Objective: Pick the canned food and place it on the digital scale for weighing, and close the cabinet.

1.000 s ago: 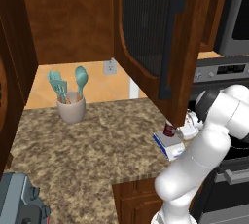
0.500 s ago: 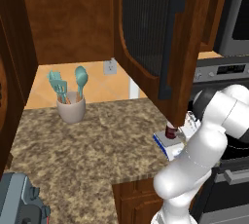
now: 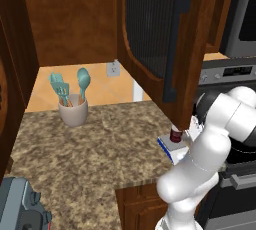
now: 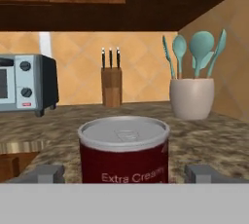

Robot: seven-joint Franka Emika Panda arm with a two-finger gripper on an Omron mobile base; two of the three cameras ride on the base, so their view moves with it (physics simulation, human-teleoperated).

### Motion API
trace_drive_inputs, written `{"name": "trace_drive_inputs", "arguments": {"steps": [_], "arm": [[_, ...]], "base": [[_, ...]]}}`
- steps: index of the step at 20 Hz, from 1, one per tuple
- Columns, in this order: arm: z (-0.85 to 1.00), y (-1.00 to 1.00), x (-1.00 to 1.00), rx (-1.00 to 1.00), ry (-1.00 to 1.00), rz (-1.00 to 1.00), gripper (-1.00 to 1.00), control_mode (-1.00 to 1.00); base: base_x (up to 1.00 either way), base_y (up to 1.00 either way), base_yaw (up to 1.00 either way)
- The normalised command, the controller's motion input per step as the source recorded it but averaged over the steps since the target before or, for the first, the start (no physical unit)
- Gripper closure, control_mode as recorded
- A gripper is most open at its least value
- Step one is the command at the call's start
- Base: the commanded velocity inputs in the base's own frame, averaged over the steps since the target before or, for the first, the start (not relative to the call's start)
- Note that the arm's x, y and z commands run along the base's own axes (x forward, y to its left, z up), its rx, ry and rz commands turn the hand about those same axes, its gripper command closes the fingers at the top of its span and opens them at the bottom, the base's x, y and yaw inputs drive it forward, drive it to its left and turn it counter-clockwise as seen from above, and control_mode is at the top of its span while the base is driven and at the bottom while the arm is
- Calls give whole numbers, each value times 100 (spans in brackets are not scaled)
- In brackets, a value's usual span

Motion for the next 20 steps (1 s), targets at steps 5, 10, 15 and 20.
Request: {"name": "trace_drive_inputs", "arguments": {"steps": [5,10,15,20], "arm": [[13,-38,-12,0,-12,-14,-100,-100],[63,-11,-53,0,-29,-16,-100,-100],[71,0,-42,0,-17,-25,-100,-100],[73,0,-7,0,0,-31,-100,-100]], "base": [[0,0,0],[0,0,0],[0,0,0],[0,0,0]]}}
